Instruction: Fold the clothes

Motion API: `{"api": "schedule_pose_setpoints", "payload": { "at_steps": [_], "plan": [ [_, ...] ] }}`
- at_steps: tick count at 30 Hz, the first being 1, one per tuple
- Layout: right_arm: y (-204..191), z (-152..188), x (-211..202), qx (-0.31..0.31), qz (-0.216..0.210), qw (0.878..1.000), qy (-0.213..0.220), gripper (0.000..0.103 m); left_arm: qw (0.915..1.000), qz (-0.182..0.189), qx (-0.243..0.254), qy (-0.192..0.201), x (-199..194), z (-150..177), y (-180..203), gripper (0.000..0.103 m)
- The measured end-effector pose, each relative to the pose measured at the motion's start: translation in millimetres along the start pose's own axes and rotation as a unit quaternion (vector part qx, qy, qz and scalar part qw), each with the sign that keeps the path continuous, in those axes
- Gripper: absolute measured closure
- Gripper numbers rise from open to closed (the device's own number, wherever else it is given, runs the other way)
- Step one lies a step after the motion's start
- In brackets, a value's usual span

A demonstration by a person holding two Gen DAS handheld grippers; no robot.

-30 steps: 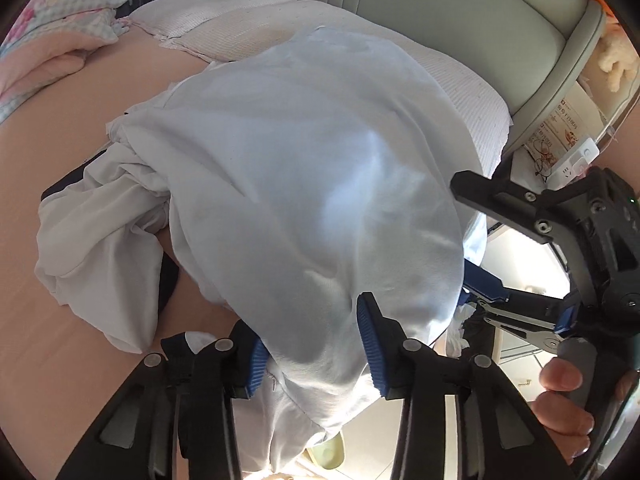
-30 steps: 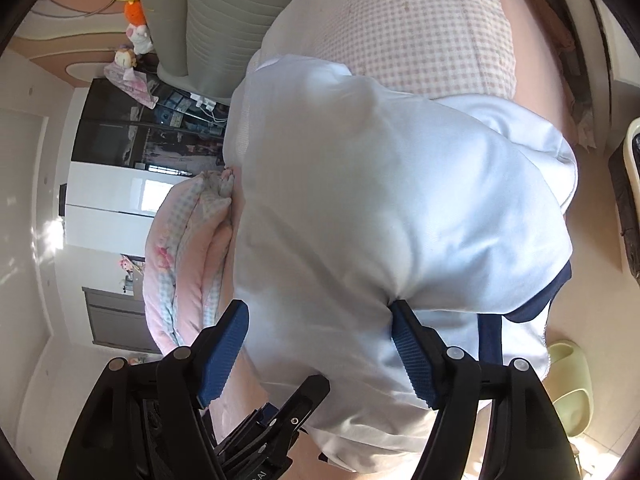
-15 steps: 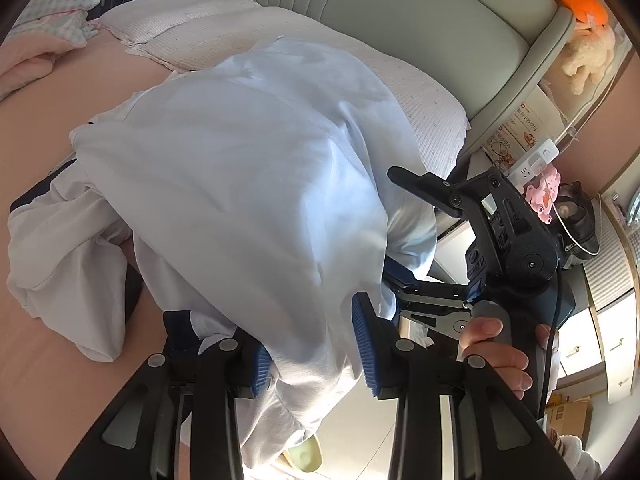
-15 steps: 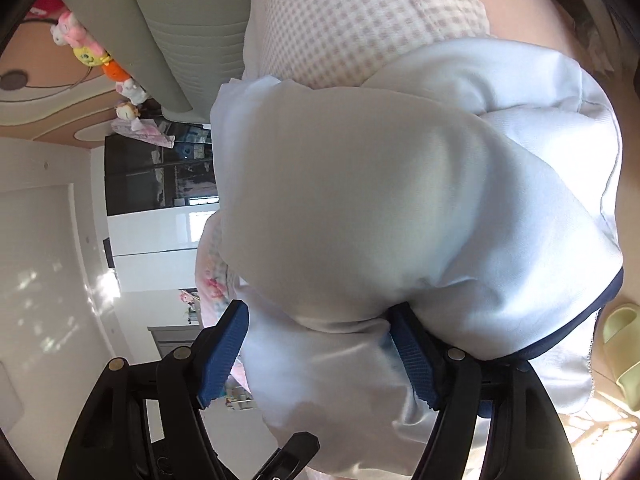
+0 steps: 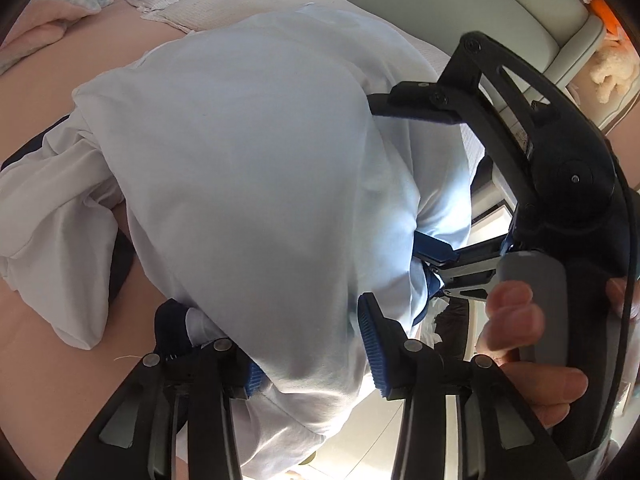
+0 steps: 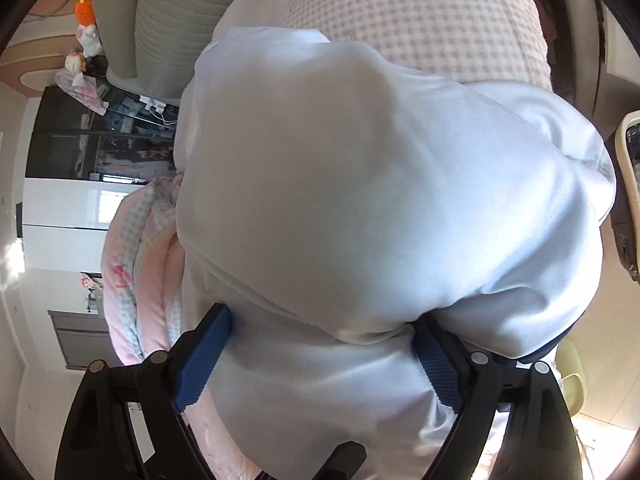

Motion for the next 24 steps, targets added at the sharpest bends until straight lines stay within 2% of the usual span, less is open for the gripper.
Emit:
{"api": "schedule_pose_setpoints", "payload": {
  "at_steps": [4, 7, 11, 18, 22, 24],
  "plan": [
    [-14.3, -3.1, 8.7, -0.006, 0.037, 0.999, -0.004, 0.003, 0.999, 0.025, -0.035, -0.007, -0.4, -1.0, -8.3, 0.064],
    [-12.8, -1.5, 6.8, -0.012, 0.039, 0.999, -0.004, 0.005, 0.9986, 0.032, -0.04, -0.01, -0.1, -0.2, -10.5, 0.064],
    [-8.4, 1.4, 0.1, -0.021, 0.043, 0.999, 0.001, 0.022, 0.9991, 0.026, -0.03, -0.015, 2.3, 1.6, -9.0, 0.064],
    [-8.6, 9.5, -11.4, -0.038, 0.063, 0.997, 0.017, 0.043, 1.0, -0.002, -0.004, -0.008, -0.4, 5.5, -1.6, 0.065],
    [-12.9, 16.4, -21.3, -0.071, 0.067, 0.995, 0.022, 0.055, 0.9987, -0.035, 0.036, 0.004, -5.0, 9.3, 6.8, 0.074],
    [-16.1, 20.4, -26.2, -0.095, 0.07, 0.993, 0.022, 0.067, 0.9976, -0.047, 0.05, 0.009, -8.3, 11.0, 10.2, 0.08]
  ]
}}
Point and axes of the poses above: each gripper's, at about its wrist camera, not at the fingertips, and x roughly the way its jaws point, y to its right, z to its underside, the point moved 5 cm from there along x, roughly the way its jaws point, and after that the axes turned 7 degrees about y, right-handed, at the moved point
